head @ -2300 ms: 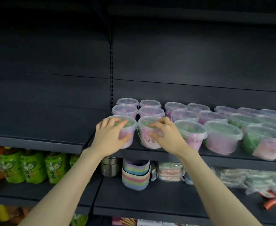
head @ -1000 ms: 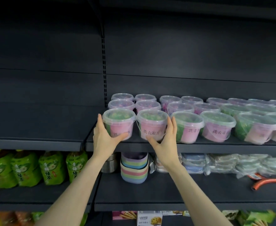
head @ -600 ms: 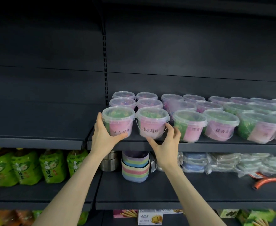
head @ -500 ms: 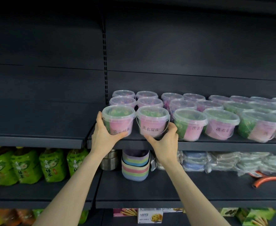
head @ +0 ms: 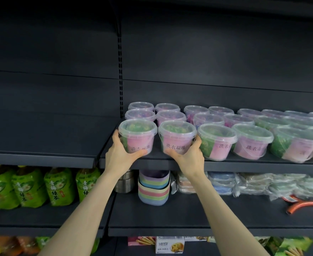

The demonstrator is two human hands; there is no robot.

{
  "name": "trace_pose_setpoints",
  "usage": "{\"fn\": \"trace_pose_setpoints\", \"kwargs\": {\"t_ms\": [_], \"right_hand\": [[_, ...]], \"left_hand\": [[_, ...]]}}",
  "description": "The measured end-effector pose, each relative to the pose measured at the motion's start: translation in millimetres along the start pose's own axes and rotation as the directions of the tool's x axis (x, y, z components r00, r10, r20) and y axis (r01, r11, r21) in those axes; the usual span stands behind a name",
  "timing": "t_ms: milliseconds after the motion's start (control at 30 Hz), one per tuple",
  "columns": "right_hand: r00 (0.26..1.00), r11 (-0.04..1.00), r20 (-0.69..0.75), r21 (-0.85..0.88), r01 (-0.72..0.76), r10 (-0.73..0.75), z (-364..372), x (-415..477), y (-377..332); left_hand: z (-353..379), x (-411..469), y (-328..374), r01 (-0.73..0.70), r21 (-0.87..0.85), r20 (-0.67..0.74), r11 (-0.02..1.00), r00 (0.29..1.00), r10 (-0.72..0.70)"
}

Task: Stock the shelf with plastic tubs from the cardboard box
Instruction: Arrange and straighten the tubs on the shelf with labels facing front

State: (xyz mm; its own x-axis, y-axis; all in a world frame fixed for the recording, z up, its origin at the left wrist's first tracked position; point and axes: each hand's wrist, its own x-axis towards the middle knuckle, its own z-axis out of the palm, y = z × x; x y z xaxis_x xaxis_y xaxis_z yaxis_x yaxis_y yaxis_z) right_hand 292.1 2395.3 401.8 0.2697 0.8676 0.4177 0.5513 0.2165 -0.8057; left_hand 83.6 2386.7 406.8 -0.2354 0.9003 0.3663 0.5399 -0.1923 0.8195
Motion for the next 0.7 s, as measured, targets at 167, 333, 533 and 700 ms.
{"fn": "trace_pose_setpoints", "kwargs": {"t_ms": [167,333,533,700], "right_hand": [[1.0,1.0,0.021,-0.021,0.02,-0.02,-2.5,-1.2,1.8],[0.999,0.995,-0.013,-0.09,0.042,-0.043,-0.1,-1.3,1.9],[1.0,0.995,-0.001,-0.097,0.025,-0.026,2.5,-0.9,-0.2],[0.999,0.996,-0.025,-0.09,0.023,-0.026,2.9,0.4,2.4]], "left_hand": [[3.4,-2.2,3.1,-0.002,0.077,-0.003,0.997,1.0,0.002],[2.2,-1.4,3.3,-0.019,0.068,-0.013,0.998,1.0,0.02],[3.4,-2.6,1.8,-0.022,0.046,-0.025,0.999,0.999,0.023],[2.0,-1.5,-2.5,-0.018,0.019,-0.008,1.0,1.0,0.018]]}}
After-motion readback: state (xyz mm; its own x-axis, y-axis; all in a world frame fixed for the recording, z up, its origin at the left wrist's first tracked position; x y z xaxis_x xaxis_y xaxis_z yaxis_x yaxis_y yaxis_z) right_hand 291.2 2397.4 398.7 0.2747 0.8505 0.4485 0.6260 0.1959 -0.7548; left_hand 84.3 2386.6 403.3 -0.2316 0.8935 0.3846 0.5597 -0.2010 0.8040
